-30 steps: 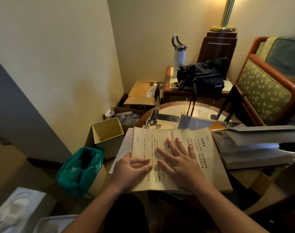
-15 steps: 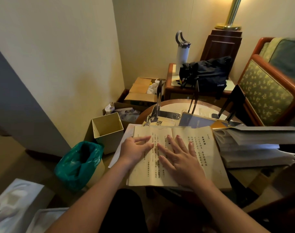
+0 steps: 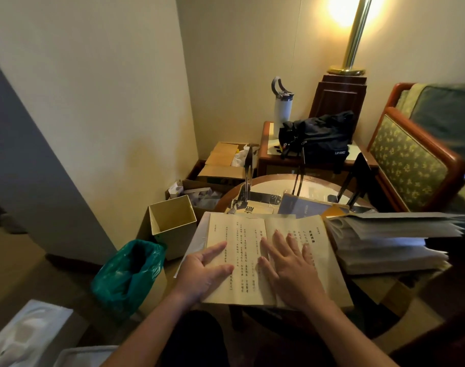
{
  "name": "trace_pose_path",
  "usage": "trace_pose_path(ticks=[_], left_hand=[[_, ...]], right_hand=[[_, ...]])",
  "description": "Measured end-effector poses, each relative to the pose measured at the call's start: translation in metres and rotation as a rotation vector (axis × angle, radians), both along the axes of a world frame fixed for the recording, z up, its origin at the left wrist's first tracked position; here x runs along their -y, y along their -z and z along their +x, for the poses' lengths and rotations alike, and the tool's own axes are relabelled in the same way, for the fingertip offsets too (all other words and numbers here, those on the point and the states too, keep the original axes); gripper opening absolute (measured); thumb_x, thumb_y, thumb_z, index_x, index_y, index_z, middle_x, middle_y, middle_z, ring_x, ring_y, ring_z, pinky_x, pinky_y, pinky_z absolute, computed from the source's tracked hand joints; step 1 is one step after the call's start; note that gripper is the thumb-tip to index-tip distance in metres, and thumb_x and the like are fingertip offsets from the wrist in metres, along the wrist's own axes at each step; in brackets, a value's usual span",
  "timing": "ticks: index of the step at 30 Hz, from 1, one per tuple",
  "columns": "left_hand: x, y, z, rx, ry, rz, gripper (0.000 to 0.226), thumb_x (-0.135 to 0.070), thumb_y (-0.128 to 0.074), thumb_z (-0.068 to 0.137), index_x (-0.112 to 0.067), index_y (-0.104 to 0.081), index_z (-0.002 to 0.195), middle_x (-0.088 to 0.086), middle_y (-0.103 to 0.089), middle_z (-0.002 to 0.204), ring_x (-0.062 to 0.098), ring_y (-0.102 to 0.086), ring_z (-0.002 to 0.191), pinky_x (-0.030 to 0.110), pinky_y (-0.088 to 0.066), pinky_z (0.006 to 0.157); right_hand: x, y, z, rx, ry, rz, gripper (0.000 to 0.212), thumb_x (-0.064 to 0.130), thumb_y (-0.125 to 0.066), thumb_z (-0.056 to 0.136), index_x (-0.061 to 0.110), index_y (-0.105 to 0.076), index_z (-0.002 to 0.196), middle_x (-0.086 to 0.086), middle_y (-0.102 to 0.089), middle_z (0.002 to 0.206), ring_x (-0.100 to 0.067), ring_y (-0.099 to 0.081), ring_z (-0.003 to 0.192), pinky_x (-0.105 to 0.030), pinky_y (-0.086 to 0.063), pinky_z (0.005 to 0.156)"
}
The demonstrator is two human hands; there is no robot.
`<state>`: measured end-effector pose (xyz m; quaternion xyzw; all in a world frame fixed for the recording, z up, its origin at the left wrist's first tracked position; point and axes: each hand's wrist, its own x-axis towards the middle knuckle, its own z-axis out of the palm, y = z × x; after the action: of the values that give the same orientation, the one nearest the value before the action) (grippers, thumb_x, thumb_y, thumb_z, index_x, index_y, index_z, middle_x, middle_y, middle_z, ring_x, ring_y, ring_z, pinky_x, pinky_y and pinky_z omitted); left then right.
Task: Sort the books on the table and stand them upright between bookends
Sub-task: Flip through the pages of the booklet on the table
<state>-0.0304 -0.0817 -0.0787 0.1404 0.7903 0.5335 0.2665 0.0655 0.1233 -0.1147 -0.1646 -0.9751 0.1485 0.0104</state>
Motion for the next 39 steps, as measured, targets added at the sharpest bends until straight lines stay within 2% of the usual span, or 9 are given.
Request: trace_pose_path(ticks=[7, 9, 12, 15, 17, 22, 29, 31, 39], left_hand=[[0.012, -0.020, 0.001, -0.048, -0.007, -0.014, 0.089, -0.024, -0.075, 0.087, -0.047, -0.018, 0.152, -0.010, -0.057, 0.118, 0.016, -0.069, 0.098, 0.032, -0.061, 0.070], [0.011, -0.017, 0.004, 0.015, -0.051, 0.015, 0.102, -0.024, -0.076, 0.085, -0.040, -0.006, 0.156, -0.003, -0.061, 0.118, 0.019, -0.069, 0.099, 0.039, -0.062, 0.078], [0.007, -0.010, 0.008, 0.211, -0.128, 0.127, 0.087, -0.019, -0.074, 0.086, -0.031, -0.023, 0.155, 0.007, -0.066, 0.117, 0.027, -0.071, 0.099, 0.052, -0.060, 0.084], [0.001, -0.005, 0.012, 0.283, -0.147, 0.190, 0.064, -0.011, -0.064, 0.094, -0.029, -0.035, 0.148, 0.008, -0.067, 0.116, 0.030, -0.070, 0.100, 0.046, -0.061, 0.078], [-0.004, 0.000, 0.014, 0.208, -0.125, 0.140, 0.056, -0.013, -0.059, 0.098, -0.026, -0.038, 0.148, 0.005, -0.065, 0.118, 0.028, -0.068, 0.104, 0.045, -0.060, 0.081], [-0.015, 0.014, 0.008, 0.026, -0.051, 0.013, 0.070, -0.026, -0.050, 0.104, -0.035, -0.006, 0.158, 0.002, -0.042, 0.150, 0.025, -0.051, 0.127, 0.050, -0.052, 0.099], [-0.012, 0.033, -0.002, 0.035, 0.010, 0.055, 0.078, -0.029, -0.047, 0.104, -0.047, 0.011, 0.153, -0.004, -0.024, 0.159, 0.006, -0.044, 0.118, 0.016, -0.051, 0.077], [-0.012, 0.037, -0.004, 0.050, 0.002, 0.083, 0.078, -0.027, -0.048, 0.104, -0.048, 0.009, 0.153, -0.007, -0.026, 0.157, -0.003, -0.045, 0.107, 0.014, -0.050, 0.075], [-0.011, 0.048, -0.007, 0.087, -0.009, 0.101, 0.077, -0.028, -0.049, 0.104, -0.054, 0.005, 0.152, -0.007, -0.033, 0.155, 0.000, -0.050, 0.108, 0.021, -0.053, 0.077]], right_hand=[[-0.017, 0.002, 0.047, -0.158, 0.241, -0.203, 0.070, 0.059, -0.034, 0.094, 0.021, -0.036, 0.154, -0.008, -0.010, 0.166, -0.029, 0.003, 0.153, -0.048, -0.010, 0.123], [-0.015, 0.003, 0.050, -0.154, 0.194, -0.074, 0.076, 0.065, -0.022, 0.092, 0.023, -0.031, 0.155, -0.005, -0.007, 0.166, -0.029, 0.005, 0.153, -0.048, -0.004, 0.124], [0.005, -0.007, 0.042, -0.074, -0.056, 0.042, 0.065, 0.065, -0.010, 0.099, 0.037, -0.007, 0.157, 0.009, 0.011, 0.163, -0.020, 0.018, 0.151, -0.046, 0.011, 0.122], [0.035, -0.019, 0.026, 0.025, -0.233, -0.085, 0.061, 0.065, -0.008, 0.100, 0.044, 0.004, 0.156, 0.017, 0.017, 0.161, -0.017, 0.024, 0.149, -0.049, 0.016, 0.121], [0.047, -0.016, 0.014, 0.059, -0.260, -0.001, 0.066, 0.069, 0.002, 0.093, 0.046, 0.011, 0.154, 0.017, 0.020, 0.161, -0.021, 0.029, 0.147, -0.056, 0.019, 0.118], [0.044, -0.006, -0.022, 0.094, -0.171, 0.128, 0.064, 0.072, 0.002, 0.093, 0.051, 0.022, 0.149, 0.010, 0.023, 0.163, -0.027, 0.030, 0.146, -0.064, 0.019, 0.114], [0.034, -0.004, -0.070, 0.125, -0.119, 0.187, 0.061, 0.067, -0.006, 0.096, 0.051, 0.017, 0.151, 0.004, 0.019, 0.165, -0.030, 0.026, 0.148, -0.070, 0.016, 0.110], [0.034, -0.005, -0.075, 0.140, -0.116, 0.205, 0.062, 0.065, -0.008, 0.097, 0.049, 0.017, 0.151, 0.002, 0.020, 0.164, -0.031, 0.027, 0.147, -0.070, 0.015, 0.111], [0.056, 0.001, -0.030, 0.122, -0.100, 0.144, 0.059, 0.064, -0.002, 0.098, 0.047, 0.019, 0.151, 0.009, 0.032, 0.158, -0.022, 0.037, 0.143, -0.052, 0.019, 0.119]])
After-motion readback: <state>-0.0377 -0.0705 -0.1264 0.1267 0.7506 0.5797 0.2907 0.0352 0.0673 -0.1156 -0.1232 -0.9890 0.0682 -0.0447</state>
